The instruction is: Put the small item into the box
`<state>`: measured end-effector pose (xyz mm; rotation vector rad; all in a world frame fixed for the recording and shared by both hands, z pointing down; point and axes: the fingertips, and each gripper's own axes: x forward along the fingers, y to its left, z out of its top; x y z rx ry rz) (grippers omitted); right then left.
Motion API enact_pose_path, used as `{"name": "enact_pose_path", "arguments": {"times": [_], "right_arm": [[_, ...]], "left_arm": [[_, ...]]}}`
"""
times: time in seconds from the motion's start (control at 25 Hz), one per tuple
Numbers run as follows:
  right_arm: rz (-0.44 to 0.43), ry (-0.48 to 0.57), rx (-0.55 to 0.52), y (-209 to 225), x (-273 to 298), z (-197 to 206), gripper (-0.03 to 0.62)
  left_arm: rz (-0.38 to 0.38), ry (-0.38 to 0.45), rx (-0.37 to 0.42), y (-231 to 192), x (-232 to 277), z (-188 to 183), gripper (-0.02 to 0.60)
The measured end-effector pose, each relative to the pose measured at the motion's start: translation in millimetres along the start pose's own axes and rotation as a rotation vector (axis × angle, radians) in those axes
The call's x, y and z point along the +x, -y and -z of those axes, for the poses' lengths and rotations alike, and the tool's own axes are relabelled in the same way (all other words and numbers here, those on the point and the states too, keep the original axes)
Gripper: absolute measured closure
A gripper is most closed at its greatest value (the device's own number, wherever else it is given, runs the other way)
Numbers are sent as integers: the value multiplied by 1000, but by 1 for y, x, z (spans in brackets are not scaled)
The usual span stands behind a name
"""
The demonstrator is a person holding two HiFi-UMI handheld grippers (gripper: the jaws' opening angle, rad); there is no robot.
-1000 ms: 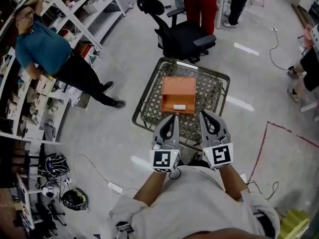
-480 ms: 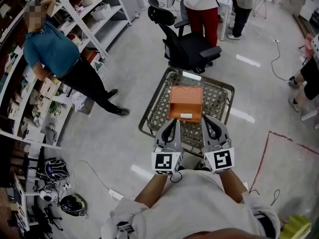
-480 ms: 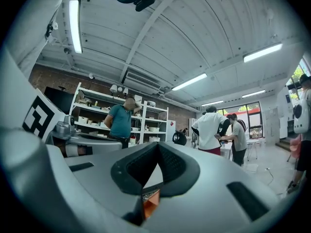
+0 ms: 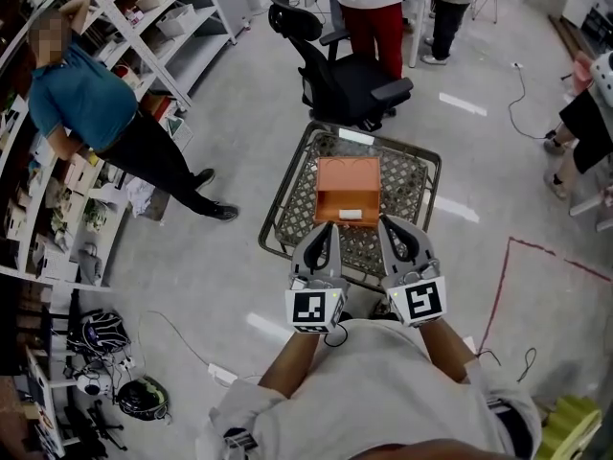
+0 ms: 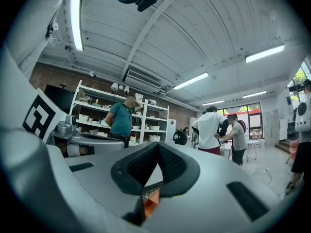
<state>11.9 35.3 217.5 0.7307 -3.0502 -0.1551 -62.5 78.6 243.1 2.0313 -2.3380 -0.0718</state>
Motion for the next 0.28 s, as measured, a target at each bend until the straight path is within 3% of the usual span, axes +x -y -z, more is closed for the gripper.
{"name": "enact_pose_path", "arguments": {"times": [0.28], "right_arm": [[4,8,-7,-1,-2,-3,591]], "left_arm": [[7,8,3,1,-1,2,572]]}}
